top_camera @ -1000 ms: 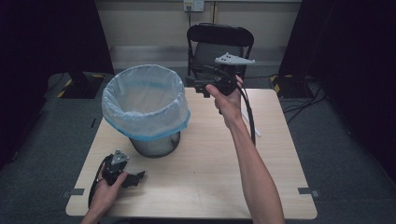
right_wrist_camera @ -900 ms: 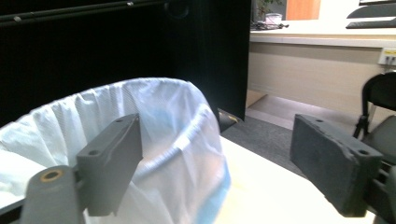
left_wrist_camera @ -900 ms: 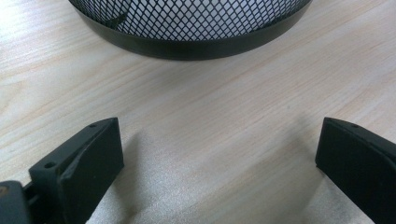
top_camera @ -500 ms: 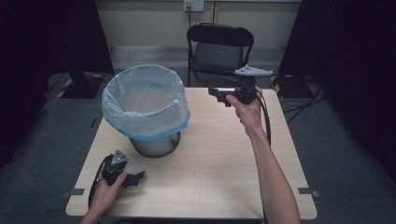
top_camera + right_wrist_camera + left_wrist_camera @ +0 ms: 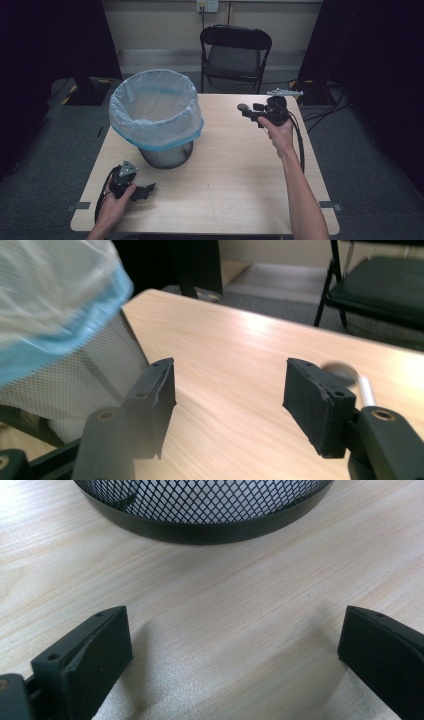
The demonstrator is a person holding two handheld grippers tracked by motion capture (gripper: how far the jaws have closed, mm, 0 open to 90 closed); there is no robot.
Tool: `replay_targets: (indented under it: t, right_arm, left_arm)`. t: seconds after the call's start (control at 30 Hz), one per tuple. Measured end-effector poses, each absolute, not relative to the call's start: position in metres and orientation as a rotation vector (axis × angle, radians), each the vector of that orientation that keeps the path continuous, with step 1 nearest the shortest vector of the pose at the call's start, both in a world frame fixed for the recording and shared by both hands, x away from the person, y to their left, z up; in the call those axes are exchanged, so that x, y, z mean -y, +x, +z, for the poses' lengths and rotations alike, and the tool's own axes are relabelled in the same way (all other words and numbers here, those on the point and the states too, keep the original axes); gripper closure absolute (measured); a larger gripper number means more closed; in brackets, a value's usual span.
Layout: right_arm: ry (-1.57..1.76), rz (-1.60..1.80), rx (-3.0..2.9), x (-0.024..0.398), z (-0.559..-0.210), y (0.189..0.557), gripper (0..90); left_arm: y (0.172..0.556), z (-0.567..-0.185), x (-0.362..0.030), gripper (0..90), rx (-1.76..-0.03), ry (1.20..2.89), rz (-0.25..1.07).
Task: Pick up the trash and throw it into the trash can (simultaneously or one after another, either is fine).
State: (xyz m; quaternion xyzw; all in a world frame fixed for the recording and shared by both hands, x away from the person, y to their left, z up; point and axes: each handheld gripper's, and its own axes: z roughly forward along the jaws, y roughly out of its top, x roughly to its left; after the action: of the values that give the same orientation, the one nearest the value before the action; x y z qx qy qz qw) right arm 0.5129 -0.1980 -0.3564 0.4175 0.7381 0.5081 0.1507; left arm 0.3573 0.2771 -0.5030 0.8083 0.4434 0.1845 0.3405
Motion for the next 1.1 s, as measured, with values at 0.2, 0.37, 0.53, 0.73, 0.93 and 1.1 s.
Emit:
replay_targets:
  t: [0.2,0.37,0.53,0.73,0.93,1.1]
  right_arm:
    - [1.279,1.365,-2.140,0.219,-0.381,0.521,39.3]
    - [1.316,1.244,-2.137,0.231,-0.403,0.523,46.4]
    - [1.353,1.146,-2.134,0.248,-0.418,0.525,49.3]
    - [1.480,1.045,-2.172,0.272,-0.443,0.525,50.4]
    - [1.494,0.992,-2.210,0.282,-0.470,0.522,55.0]
    - [1.480,0.945,-2.195,0.284,-0.481,0.522,61.3]
  left_arm:
    - [0.357,-0.503,-0.277,0.3,-1.154,2.104,0.480]
    - [0.357,-0.503,-0.277,0.3,-1.154,2.104,0.481]
    - [0.357,-0.503,-0.277,0.3,-1.154,2.104,0.480]
    - [0.357,-0.503,-0.277,0.3,-1.154,2.103,0.480]
    - [0.357,-0.503,-0.277,0.3,-1.154,2.104,0.480]
    - [0.357,-0.503,-0.277,0.3,-1.154,2.104,0.480]
